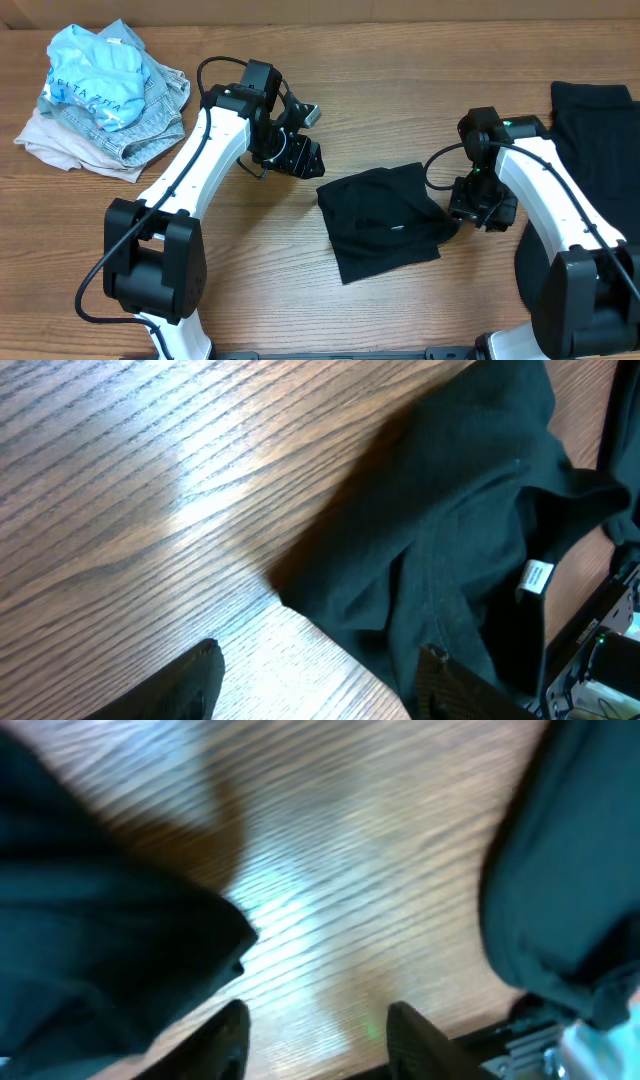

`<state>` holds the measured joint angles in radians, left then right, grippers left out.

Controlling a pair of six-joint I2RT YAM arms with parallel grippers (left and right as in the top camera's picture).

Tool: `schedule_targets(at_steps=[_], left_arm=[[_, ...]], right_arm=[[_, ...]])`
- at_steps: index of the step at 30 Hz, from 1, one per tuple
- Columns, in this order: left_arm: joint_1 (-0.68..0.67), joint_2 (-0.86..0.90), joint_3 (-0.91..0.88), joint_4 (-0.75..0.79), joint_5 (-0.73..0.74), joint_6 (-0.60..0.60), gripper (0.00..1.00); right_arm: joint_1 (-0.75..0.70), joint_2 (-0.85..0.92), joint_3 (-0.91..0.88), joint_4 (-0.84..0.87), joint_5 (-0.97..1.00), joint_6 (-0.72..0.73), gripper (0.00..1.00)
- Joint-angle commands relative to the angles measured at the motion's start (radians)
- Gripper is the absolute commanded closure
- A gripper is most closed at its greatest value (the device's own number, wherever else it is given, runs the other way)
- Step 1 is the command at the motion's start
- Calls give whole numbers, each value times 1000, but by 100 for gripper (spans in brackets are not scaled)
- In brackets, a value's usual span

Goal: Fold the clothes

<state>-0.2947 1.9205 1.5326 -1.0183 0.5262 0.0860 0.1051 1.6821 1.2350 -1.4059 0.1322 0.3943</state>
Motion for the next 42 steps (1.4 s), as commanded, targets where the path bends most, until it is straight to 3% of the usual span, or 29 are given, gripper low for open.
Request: schedule_targets(at_steps=[1,4,7,13,16,21,22,24,27,28,31,42], left_arm=[[-5,-11,24,-2,-26,27,33],[13,-11,31,-8,-58,22,33],[49,-11,57,-31,-58,17,34],[159,-11,122,-58,-52,-14,29],[208,-11,126,-70,-9,-15,29],[223,-11,125,-85,-9,-11,29],[223,-11,126,-85,-9,-11,29],[222,-11,125,-85,-9,-11,29],[222,-11,125,-86,-5,-11,27],[222,-11,125,-87,-5,-11,26],[222,-11,125,-89,-5,-6,25],[222,-11,125,-74,-5,-3,23]], right_arm=[[-2,-27,24,2,-4,-40,57],[4,-93,24,77,-452,-327,53],[34,-143,24,126,-722,-426,43],[167,-133,4,236,-710,-426,40],[283,-106,-43,332,-639,-423,32],[391,-34,-58,375,-482,-387,33],[397,-21,-58,380,-482,-385,35],[404,2,-58,388,-492,-360,47],[406,12,-58,370,-528,-360,86],[406,7,-56,359,-541,-360,90],[405,-16,-55,328,-581,-360,96],[406,-63,-29,5,-590,-266,96]])
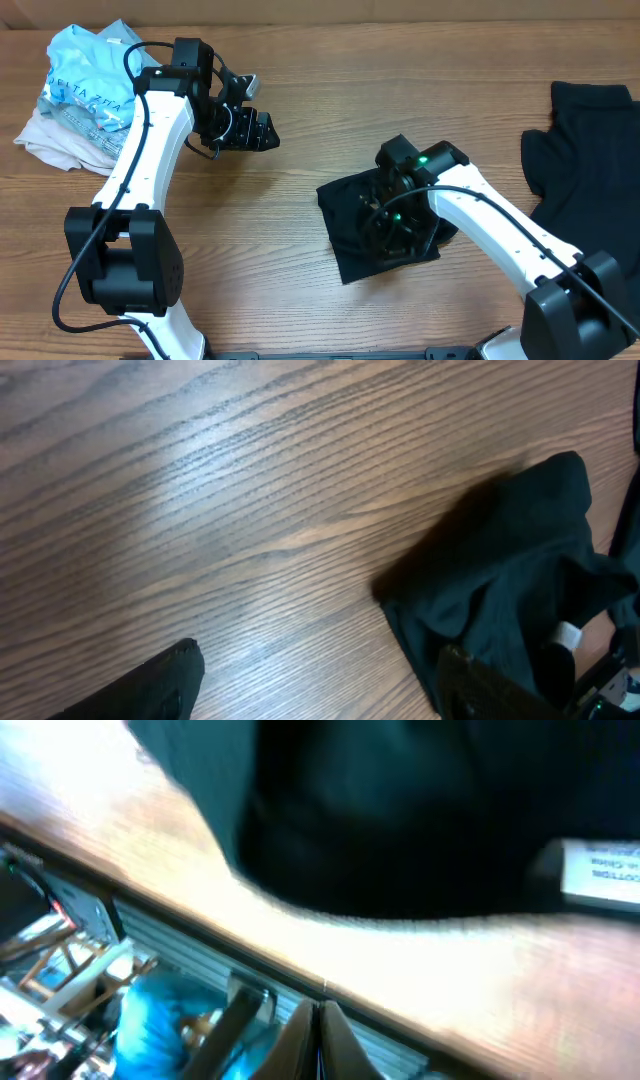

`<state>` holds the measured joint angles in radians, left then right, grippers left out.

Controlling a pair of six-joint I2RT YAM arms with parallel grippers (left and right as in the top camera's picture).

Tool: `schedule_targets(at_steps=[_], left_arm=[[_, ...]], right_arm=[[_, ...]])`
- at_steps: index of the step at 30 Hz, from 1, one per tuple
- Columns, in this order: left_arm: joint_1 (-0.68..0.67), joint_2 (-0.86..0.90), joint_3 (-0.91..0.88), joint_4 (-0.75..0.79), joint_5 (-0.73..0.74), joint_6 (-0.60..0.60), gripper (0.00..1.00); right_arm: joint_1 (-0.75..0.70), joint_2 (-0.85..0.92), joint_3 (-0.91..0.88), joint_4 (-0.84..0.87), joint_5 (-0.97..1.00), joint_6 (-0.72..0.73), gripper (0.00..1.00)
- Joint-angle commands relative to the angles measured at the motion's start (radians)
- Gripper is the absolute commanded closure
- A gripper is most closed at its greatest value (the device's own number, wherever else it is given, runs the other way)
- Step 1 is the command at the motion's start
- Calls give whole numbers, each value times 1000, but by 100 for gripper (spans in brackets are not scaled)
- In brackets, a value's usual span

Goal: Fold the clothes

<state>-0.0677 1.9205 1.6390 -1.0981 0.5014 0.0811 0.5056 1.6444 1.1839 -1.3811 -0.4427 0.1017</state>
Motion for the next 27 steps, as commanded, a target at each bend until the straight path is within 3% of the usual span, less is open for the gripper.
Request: schedule_targets(at_steps=[1,2,3,4,7,9,14,20,21,24,27], left_arm=[[-5,-11,19,6,19,2,23],[-5,-11,19,6,19,2,23],[-5,-11,19,6,19,2,22],[-5,-11,19,6,19,2,22],[-5,-11,19,6,19,2,22],[-5,-11,19,5,19,2,22],[-5,-11,19,8,16,2,21],[-5,-11,19,29,16,1,20],[-5,-11,19,29,16,1,20],[-5,-11,19,26,16,2,20],[-5,-11,19,21,16,2,21]], right_arm=[[5,-25,22,-23,-15,26,96],[5,-25,22,-11,-15,22,92],[5,-25,22,16,-15,17,70],[5,-25,22,50,-16,-1,64],[5,-25,21,178,-15,-82,62],[5,-25,14,237,-14,-148,67],[5,-25,14,275,-16,-178,70],[46,-13,-3,296,-22,-178,40],[54,-10,-14,312,-22,-178,39],[79,-10,-63,379,-22,-177,40],[83,-11,-68,381,-2,-177,51]])
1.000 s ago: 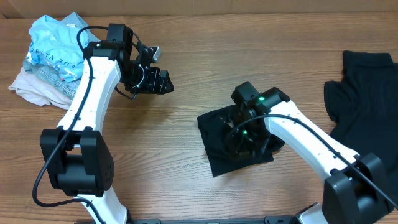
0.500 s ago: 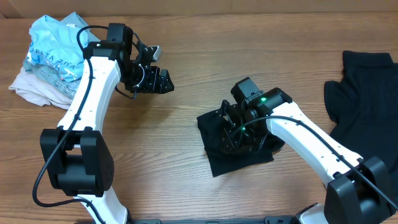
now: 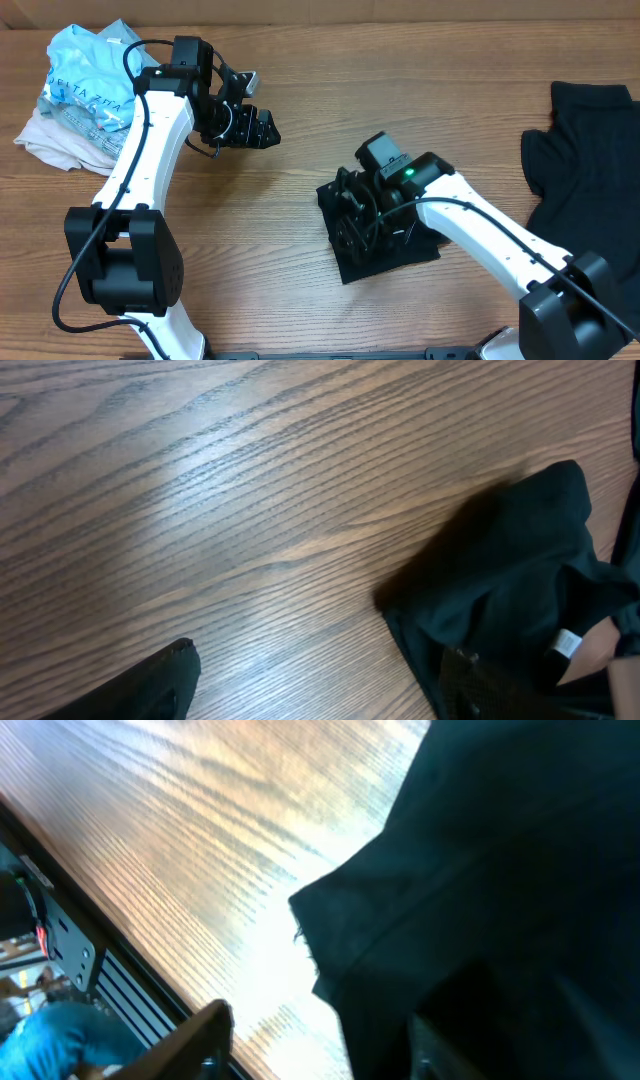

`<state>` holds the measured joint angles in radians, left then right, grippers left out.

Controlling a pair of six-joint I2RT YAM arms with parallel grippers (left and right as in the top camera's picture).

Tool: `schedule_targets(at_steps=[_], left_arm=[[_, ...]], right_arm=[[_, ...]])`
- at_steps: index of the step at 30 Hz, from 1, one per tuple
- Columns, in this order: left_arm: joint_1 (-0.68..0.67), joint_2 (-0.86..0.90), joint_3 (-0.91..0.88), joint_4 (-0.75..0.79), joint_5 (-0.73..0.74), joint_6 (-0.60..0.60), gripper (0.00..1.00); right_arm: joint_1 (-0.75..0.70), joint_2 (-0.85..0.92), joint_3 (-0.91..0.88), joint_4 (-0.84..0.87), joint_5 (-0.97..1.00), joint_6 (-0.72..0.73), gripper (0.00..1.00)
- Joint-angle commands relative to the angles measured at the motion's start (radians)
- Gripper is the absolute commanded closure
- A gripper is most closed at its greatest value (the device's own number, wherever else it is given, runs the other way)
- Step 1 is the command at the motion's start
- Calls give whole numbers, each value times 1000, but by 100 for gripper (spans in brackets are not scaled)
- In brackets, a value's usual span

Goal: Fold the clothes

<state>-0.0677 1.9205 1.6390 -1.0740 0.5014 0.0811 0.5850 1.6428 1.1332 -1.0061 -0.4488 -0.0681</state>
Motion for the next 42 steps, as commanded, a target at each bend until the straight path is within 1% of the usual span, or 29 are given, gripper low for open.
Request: schedule_targets(at_steps=[1,3,4,5,9,12,16,21,23,24,25,26,29,32,33,35,37,39,40,42], left_arm=[[-5,-11,19,-2,16,2,20],[-5,-11,19,0,16,2,20],[-5,-11,19,1,16,2,20],[-5,-11,19,1,16,2,20],[-5,-11,19,0,16,2,20],[-5,-11,19,1,16,2,20],[-5,-11,19,2,16,1,20],[-5,-11,19,6,16,1,20],[-5,-11,19,5,16,1,20],[-5,-11,19,5,16,1,20],[-5,-11,19,5,16,1,20],[-5,-11,19,5,16,1,20],[-5,-11,19,6,16,2,19],[-5,-11,19,5,16,1,19],[-5,-11,19,3,17,1,20],[-8,-11,19,-13,32,2,20],[-21,-11,16,-40,40,3,21],[-45,-11,5,-63,40,28,21],[-61,-11,-6,-66,42,39,21],[-120,-11,-62,-41,38,62,25]], right_arm=[[4,-9,-16,6,15,-7,56],[0,-9,-14,7,29,-3,62],[-5,-10,-9,0,29,4,86],[-5,-10,-4,-11,29,16,89],[-5,-10,49,-130,29,20,96],[-3,-10,101,-261,29,52,96],[-2,-10,114,-383,29,119,96],[-3,-10,113,-444,29,122,96],[-2,-10,111,-443,29,122,94],[-3,-10,111,-443,29,121,88],[-2,-10,111,-444,30,121,72],[-3,-10,112,-443,38,121,70],[-20,-10,113,-422,123,121,78],[-67,-23,127,-362,133,121,79],[-78,-26,132,-347,127,121,77],[-100,-29,137,-304,106,121,62],[-114,-26,136,-265,78,122,52],[-115,-18,136,-241,46,136,50],[-114,-13,136,-235,43,156,50],[-105,2,116,-216,45,201,50]])
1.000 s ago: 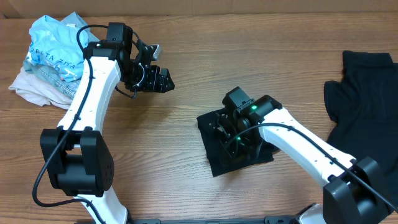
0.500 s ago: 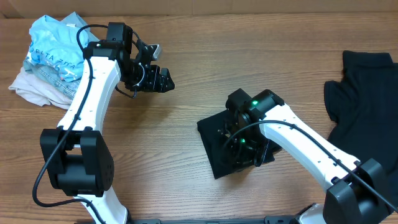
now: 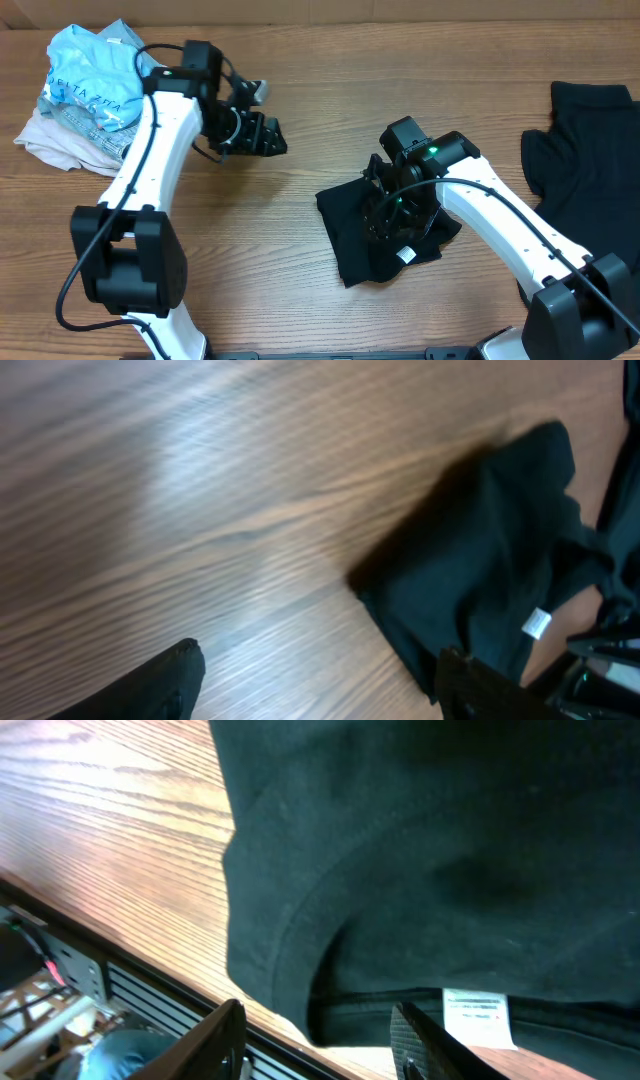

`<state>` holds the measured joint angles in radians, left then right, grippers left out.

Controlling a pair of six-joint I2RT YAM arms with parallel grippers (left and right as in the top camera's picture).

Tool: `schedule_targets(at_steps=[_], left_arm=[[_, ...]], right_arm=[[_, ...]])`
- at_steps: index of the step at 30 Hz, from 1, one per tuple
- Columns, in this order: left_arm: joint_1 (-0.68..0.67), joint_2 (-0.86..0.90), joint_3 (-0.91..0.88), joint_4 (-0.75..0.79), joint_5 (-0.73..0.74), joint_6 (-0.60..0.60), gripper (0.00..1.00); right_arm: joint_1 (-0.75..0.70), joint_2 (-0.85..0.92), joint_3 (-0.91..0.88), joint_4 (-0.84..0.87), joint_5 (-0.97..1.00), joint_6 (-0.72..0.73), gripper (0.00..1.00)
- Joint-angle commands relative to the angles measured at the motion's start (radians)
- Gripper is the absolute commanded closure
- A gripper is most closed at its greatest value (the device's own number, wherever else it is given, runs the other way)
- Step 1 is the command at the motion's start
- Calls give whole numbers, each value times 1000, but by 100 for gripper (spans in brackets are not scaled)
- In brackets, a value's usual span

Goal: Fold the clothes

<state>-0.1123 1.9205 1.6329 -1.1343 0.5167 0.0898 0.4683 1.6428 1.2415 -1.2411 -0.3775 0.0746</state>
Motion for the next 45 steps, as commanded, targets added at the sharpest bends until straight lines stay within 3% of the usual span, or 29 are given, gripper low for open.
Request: schedule_targets(at_steps=[1,5,10,15,18,22,28,30,34,39,43,45], left_arm=[[-96,-11,-81,37,8,56,28],[-137,-11,-169,98,-53,3,34],[-135,-11,-241,170,37,-7,28],[-147,-11,-305,220,78,-6,25],[-162,-11,-345,263,105,-7,24],[-177,-11,-380,308,108,-13,33],[-196,-11,-389,388,113,-95,46],[-203,-11,-389,406,113,-101,43],[-220,-11,-389,406,113,-102,27],[-252,-11,-393,362,112,-101,27],[-262,-11,-420,372,90,-102,44],[-262,-11,-427,379,89,-102,58]], right_arm=[[14,3,-7,29,-27,82,52],[15,4,-94,53,-39,136,60],[19,4,-203,138,-137,125,60],[23,4,-243,219,-284,25,61],[23,4,-243,234,-291,26,74],[23,4,-233,180,-280,25,94],[23,-5,-189,23,-158,37,96],[23,-10,-185,20,-154,37,96],[23,-10,-185,11,-137,71,96],[23,-10,-185,8,-82,87,96],[22,-10,-185,5,-46,126,96],[22,-10,-185,1,-29,146,96]])
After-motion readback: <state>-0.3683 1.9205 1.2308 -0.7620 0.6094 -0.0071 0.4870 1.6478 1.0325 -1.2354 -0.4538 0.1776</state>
